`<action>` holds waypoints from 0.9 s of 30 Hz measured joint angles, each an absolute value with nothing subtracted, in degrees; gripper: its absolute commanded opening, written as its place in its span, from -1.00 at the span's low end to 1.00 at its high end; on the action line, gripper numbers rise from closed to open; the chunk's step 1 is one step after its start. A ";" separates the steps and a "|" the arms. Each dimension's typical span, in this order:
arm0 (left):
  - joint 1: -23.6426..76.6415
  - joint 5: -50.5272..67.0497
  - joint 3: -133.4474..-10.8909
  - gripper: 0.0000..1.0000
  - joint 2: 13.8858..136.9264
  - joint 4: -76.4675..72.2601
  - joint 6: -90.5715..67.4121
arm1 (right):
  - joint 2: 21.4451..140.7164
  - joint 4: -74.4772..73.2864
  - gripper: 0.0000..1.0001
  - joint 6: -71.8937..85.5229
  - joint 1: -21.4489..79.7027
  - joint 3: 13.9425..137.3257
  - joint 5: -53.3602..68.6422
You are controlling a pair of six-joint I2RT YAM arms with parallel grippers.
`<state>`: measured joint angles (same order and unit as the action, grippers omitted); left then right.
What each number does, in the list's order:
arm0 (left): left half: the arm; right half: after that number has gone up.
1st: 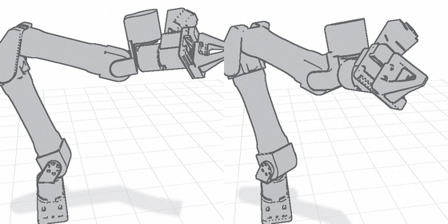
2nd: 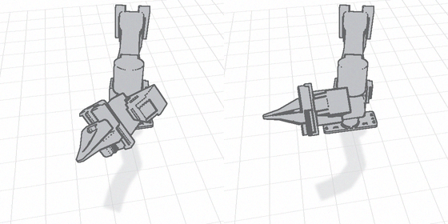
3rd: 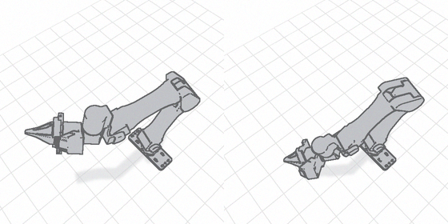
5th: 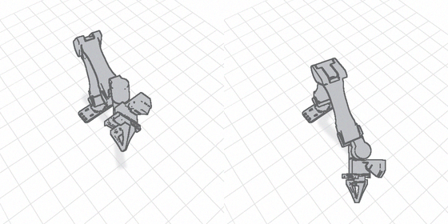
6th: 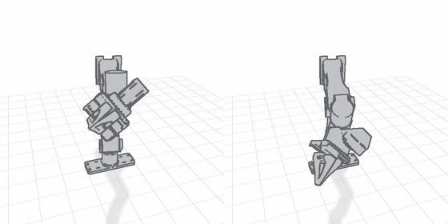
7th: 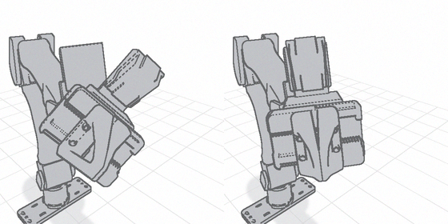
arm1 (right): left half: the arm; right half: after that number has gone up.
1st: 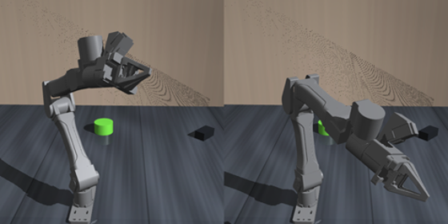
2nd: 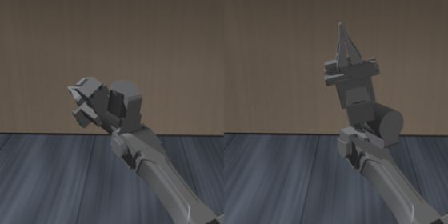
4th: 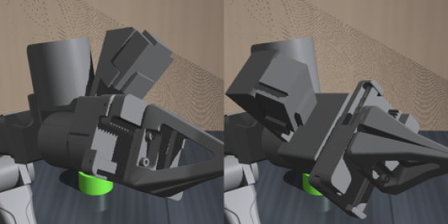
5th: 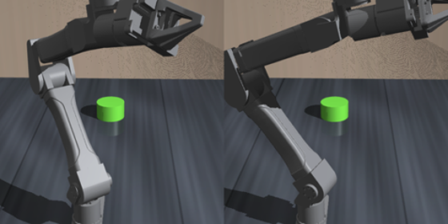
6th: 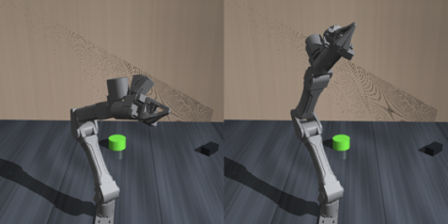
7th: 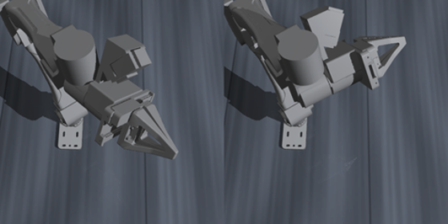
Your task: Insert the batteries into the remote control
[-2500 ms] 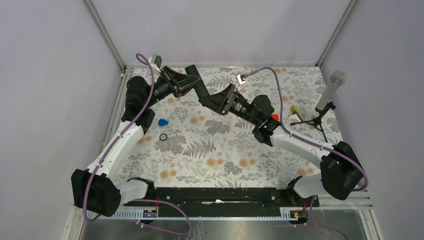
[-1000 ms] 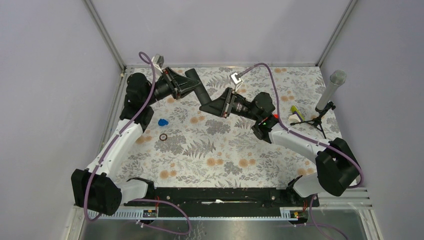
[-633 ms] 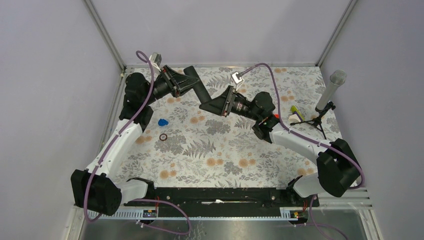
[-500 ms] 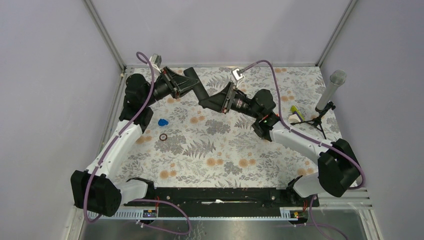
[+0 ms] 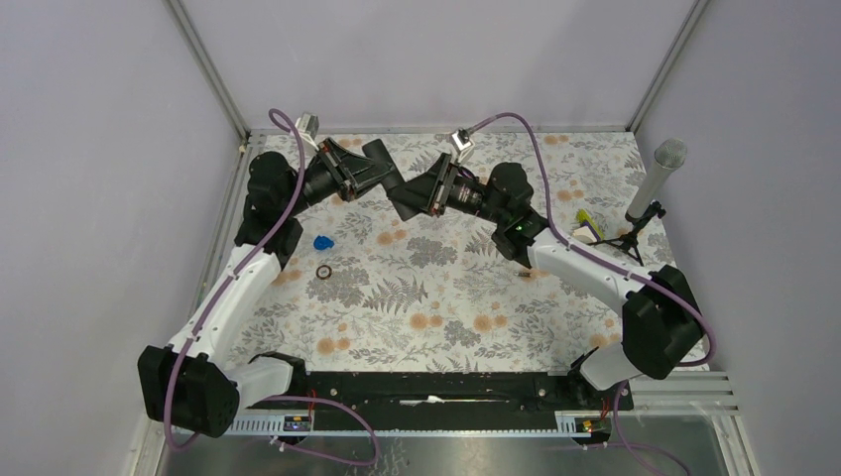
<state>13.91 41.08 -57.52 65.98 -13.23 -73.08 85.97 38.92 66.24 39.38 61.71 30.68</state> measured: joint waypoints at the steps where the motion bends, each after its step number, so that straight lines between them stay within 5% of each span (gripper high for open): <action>1: 13.91 40.86 -57.49 -1.00 65.98 -12.97 -73.03 | 85.93 39.48 -0.38 66.50 39.38 61.21 30.72; 21: 14.48 46.13 -57.80 -1.00 69.28 -14.31 -76.36 | 84.90 45.52 -0.52 61.30 37.78 56.60 37.98; 27: 14.02 45.71 -57.80 -1.00 69.54 -14.81 -75.92 | 86.00 45.15 -0.18 60.23 37.58 57.89 38.52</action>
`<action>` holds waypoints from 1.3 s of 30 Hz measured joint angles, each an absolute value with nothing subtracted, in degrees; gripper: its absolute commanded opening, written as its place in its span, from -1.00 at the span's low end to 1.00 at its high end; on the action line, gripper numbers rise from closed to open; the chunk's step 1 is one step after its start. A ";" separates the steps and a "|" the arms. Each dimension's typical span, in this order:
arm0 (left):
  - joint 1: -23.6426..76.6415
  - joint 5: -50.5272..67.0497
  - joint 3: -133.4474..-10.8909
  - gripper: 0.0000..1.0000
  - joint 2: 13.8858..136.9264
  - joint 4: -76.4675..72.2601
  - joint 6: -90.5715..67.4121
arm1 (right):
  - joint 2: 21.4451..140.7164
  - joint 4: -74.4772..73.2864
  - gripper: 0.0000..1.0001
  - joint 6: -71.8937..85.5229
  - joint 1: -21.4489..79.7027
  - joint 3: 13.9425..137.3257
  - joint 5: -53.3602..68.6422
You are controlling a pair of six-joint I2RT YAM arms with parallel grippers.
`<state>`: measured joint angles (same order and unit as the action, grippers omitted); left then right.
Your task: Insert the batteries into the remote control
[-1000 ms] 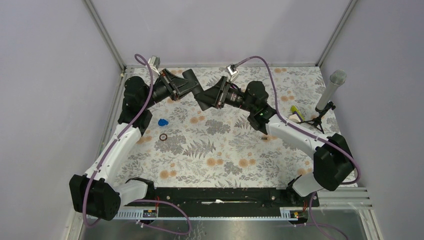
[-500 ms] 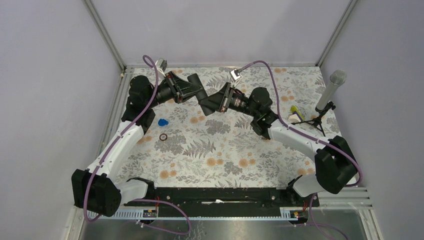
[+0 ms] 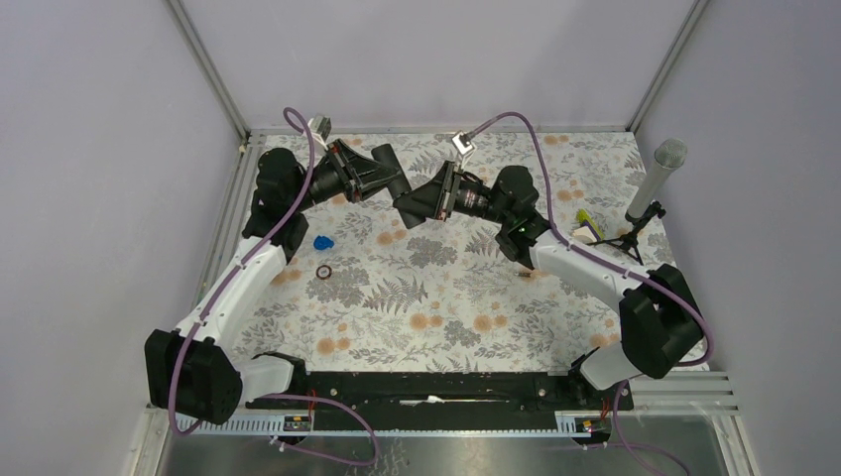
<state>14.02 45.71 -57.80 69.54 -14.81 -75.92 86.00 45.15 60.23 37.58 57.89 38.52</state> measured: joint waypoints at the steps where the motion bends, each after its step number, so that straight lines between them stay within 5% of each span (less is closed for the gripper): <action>1: 14.00 45.21 -57.80 -1.00 69.54 -14.50 -75.66 | 86.06 44.62 -0.09 60.14 37.60 58.02 38.22; 13: 13.04 38.72 -56.51 -1.00 70.26 -13.34 -71.79 | 89.62 38.37 0.73 64.79 37.32 58.96 31.48; 17: 13.17 36.95 -56.38 -1.00 70.26 -13.37 -69.63 | 89.17 40.23 0.85 66.94 37.26 55.96 29.26; 26: 13.13 33.06 -54.63 -1.00 70.19 -15.20 -67.26 | 84.44 41.43 0.68 71.00 37.21 49.15 26.24; 39: 13.04 32.14 -53.78 -1.00 69.30 -16.82 -66.13 | 82.78 40.36 -0.04 72.55 37.21 48.90 24.40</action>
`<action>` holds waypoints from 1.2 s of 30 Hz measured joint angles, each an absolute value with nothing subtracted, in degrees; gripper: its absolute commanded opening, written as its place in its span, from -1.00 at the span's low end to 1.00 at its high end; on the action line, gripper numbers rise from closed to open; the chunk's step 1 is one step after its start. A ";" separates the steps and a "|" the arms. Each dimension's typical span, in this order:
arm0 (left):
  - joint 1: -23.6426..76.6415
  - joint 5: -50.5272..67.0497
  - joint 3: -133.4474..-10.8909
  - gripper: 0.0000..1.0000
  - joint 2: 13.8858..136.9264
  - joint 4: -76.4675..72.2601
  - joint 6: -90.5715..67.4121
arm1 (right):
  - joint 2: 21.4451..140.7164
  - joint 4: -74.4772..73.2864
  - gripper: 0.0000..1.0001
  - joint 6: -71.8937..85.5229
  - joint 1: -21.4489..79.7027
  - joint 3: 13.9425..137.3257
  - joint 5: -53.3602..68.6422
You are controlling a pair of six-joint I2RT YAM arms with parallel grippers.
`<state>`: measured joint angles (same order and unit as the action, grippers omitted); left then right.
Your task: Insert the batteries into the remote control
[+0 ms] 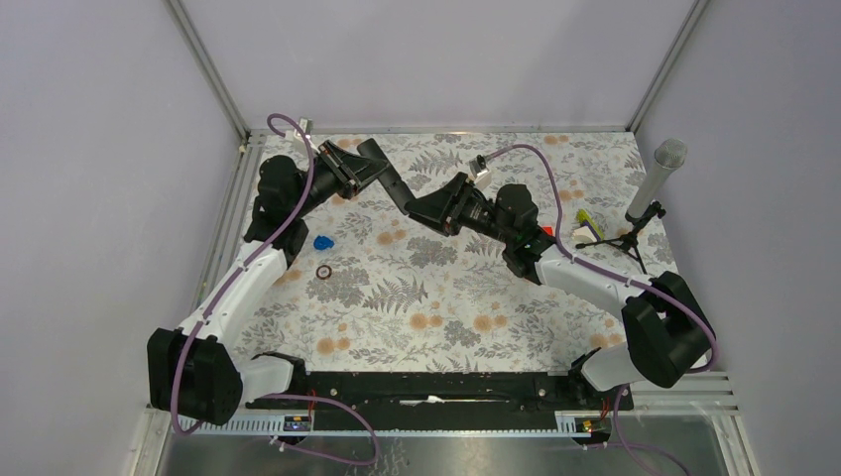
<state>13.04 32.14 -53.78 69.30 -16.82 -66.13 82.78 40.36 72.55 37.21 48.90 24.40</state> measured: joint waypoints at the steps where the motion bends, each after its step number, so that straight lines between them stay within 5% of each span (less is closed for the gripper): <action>1: 13.04 32.14 -53.76 -1.00 69.28 -16.75 -65.89 | 82.81 40.34 -0.09 72.71 37.21 48.90 24.43; 8: 13.02 32.12 -53.60 -1.00 69.28 -15.90 -64.45 | 82.81 40.66 -0.47 73.91 37.21 48.99 24.47; 14: 12.97 32.08 -53.41 -1.00 69.06 -15.77 -63.79 | 82.81 40.82 -0.59 75.31 37.21 48.99 24.60; 36: 13.08 30.26 -52.66 -1.00 66.00 -13.39 -54.57 | 82.78 37.98 -0.37 81.30 37.23 49.34 25.32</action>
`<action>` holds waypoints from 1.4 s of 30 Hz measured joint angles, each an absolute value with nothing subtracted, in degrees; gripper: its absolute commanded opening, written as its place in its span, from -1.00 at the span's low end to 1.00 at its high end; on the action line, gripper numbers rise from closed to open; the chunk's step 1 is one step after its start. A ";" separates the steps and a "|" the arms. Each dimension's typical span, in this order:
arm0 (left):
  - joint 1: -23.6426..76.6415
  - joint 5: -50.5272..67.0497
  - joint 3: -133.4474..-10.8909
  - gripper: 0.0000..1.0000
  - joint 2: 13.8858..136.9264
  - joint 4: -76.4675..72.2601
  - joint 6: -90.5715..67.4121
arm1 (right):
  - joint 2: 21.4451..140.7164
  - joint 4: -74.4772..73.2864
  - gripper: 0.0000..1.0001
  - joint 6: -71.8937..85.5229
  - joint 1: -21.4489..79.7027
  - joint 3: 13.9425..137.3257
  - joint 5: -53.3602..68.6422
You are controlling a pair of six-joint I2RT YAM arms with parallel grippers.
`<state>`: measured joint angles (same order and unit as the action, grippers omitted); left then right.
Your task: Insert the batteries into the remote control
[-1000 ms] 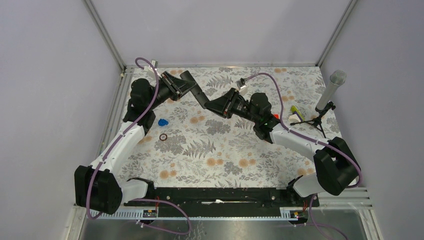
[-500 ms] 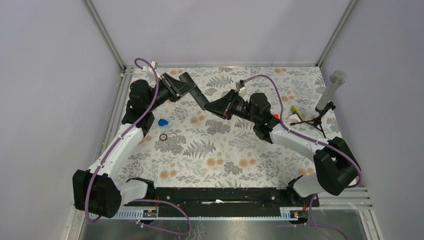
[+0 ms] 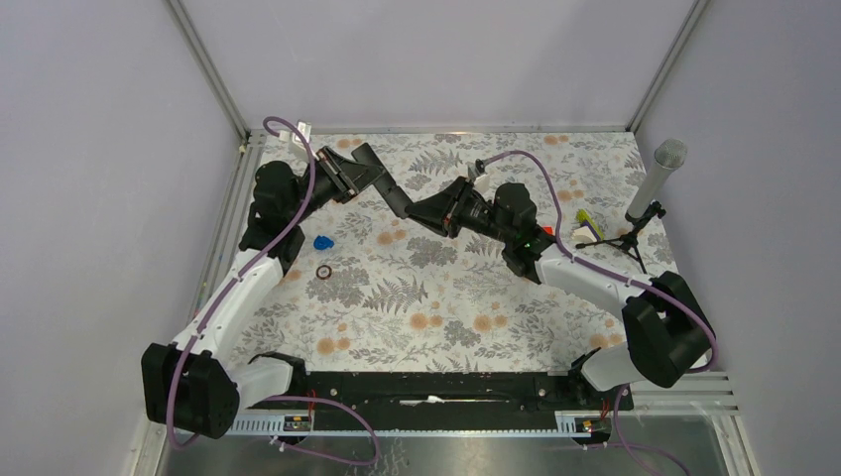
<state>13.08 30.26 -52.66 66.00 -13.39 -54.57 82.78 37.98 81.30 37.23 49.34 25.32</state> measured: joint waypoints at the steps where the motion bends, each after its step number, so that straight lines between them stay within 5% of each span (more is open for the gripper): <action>1: 13.08 29.95 -52.47 -1.00 65.76 -13.43 -53.84 | 82.85 37.93 -0.36 81.45 37.21 49.43 25.32; 17: 13.04 27.68 -51.88 -1.00 64.84 -12.58 -50.46 | 86.17 39.77 -0.66 82.72 37.21 49.67 25.54; 28: 13.04 26.98 -51.88 -1.00 64.93 -9.87 -50.89 | 86.24 39.29 0.38 81.34 37.17 49.67 25.04; 32: 13.04 26.98 -51.88 -1.00 64.99 -9.08 -51.48 | 86.41 39.99 0.53 80.77 37.15 49.67 24.91; 37: 13.04 27.18 -51.88 -1.00 64.99 -9.08 -52.75 | 89.67 41.47 0.46 80.66 37.15 51.24 26.06; 42: 13.04 27.09 -51.88 -1.00 64.99 -8.95 -52.62 | 91.96 41.91 0.12 81.30 37.15 51.79 26.94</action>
<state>13.04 27.09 -51.88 64.99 -8.95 -52.62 91.96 41.91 81.30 37.15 51.79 26.94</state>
